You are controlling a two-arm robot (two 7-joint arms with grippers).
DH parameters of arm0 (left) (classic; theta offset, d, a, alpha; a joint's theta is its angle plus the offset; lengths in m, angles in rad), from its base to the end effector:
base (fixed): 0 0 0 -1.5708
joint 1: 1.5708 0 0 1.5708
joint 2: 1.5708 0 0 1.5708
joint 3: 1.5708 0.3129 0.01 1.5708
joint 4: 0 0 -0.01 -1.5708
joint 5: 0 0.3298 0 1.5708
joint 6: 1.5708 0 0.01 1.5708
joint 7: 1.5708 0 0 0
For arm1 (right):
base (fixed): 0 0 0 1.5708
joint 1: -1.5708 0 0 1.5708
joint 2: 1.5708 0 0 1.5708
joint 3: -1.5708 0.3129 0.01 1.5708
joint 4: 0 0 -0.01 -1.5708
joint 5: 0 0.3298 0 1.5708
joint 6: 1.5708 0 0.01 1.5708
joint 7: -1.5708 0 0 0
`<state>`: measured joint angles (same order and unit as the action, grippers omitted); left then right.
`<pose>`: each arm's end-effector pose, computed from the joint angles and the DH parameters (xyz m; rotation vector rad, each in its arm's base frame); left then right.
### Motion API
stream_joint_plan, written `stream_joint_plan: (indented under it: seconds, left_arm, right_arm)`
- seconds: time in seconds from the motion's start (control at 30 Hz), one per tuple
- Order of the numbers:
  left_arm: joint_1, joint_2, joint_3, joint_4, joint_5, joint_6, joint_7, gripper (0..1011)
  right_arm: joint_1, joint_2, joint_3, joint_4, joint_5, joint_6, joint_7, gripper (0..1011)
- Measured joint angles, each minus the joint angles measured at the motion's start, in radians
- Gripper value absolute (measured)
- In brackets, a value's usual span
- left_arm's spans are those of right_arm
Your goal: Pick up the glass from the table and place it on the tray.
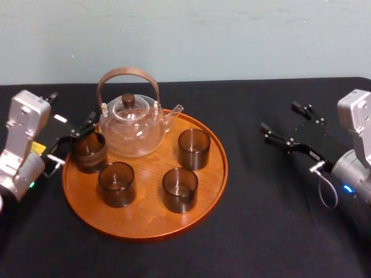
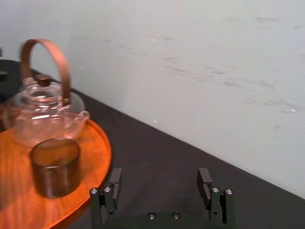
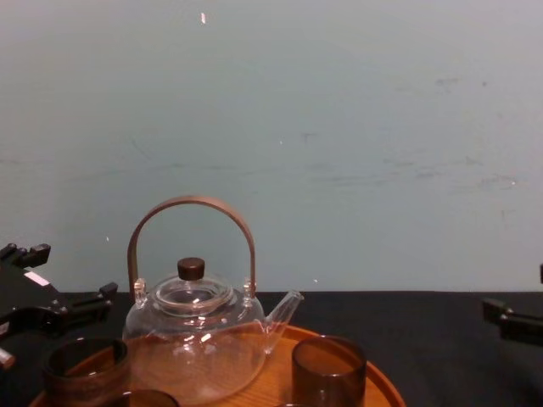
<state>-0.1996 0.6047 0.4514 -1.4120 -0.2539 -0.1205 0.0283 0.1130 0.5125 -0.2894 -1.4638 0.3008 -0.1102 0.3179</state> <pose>0.3817 0.0901 -0.3247 0.3045 -0.2851 1.2480 0.3710 -0.0896 -0.3207 -0.1850 -0.1454 -1.0242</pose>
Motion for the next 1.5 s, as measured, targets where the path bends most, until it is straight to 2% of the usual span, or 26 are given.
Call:
stream_joint_plan:
  seconds: [0.17, 0.43, 0.73, 1.5]
  left_arm:
    - [0.0, 0.0, 0.0, 0.0, 0.0, 0.0, 0.0, 1001]
    - [0.0, 0.0, 0.0, 0.0, 0.0, 0.0, 0.0, 1001]
    - [0.0, 0.0, 0.0, 0.0, 0.0, 0.0, 0.0, 1001]
    - [0.0, 0.0, 0.0, 0.0, 0.0, 0.0, 0.0, 1001]
  right_arm:
    - [0.0, -0.041, 0.02, 0.031, -0.019, -0.019, -0.043, 1002]
    - [0.017, -0.092, 0.037, 0.092, -0.032, -0.023, -0.061, 1002]
    - [0.031, -0.121, 0.05, 0.125, -0.05, -0.015, -0.056, 1002]
    - [0.032, -0.123, 0.05, 0.127, -0.052, -0.013, -0.054, 1002]
